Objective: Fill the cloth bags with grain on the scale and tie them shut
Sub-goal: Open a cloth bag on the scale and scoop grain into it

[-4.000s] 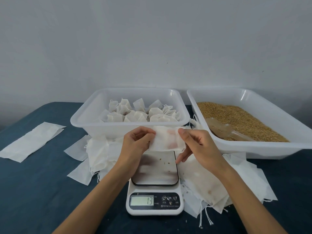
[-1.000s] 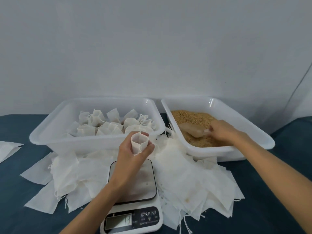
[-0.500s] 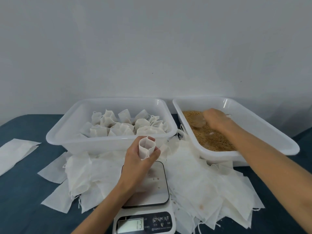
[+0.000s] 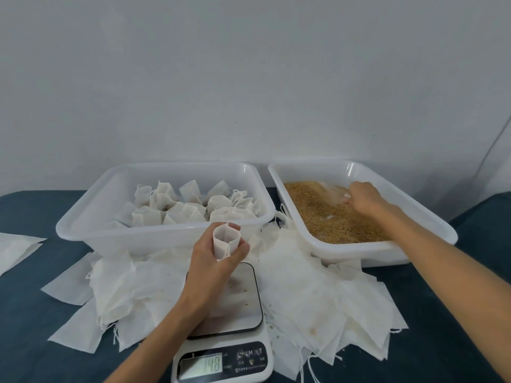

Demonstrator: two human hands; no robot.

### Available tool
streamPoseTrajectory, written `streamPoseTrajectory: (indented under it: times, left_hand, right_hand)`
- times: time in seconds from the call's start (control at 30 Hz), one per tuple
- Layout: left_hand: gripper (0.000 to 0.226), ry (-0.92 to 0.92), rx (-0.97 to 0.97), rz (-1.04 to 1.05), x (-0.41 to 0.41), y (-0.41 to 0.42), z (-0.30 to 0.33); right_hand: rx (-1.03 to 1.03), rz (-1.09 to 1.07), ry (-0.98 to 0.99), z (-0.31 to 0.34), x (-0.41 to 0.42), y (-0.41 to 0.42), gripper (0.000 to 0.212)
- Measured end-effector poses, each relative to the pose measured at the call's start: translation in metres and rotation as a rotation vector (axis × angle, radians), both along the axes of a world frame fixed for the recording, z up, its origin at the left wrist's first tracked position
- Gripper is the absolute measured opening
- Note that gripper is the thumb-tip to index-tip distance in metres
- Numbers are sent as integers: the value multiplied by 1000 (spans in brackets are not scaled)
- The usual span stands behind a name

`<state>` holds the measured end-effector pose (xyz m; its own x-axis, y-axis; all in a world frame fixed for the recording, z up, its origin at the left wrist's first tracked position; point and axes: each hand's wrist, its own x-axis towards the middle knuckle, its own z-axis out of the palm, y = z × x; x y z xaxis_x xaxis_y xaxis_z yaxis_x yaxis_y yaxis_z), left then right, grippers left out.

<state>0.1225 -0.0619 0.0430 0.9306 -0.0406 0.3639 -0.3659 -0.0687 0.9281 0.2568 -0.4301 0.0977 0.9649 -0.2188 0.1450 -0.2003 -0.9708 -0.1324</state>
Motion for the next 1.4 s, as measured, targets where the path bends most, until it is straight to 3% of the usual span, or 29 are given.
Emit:
streamPoseTrajectory:
  times: [0.23,0.4,0.57,0.87,1.4]
  left_hand:
    - [35,61,12,-13,-11,0,-3]
    - [25,65,-17,-36,-16,-2,1]
    - [23,64,-26,-17,-17,1,5]
    - [22,88,5,-16,-20,-3,4]
    - [23,102,-40,-34,-25,-5,6]
  right_hand:
    - [246,313,-130,21,-50,34,2]
    - [370,642,-131,33,-96,79,19]
    - [126,797,-203,46,-110,100,22]
    - [-254,838,-362,66,-117,111,39]
    - [-400,904,-511,81,-129,125,37]
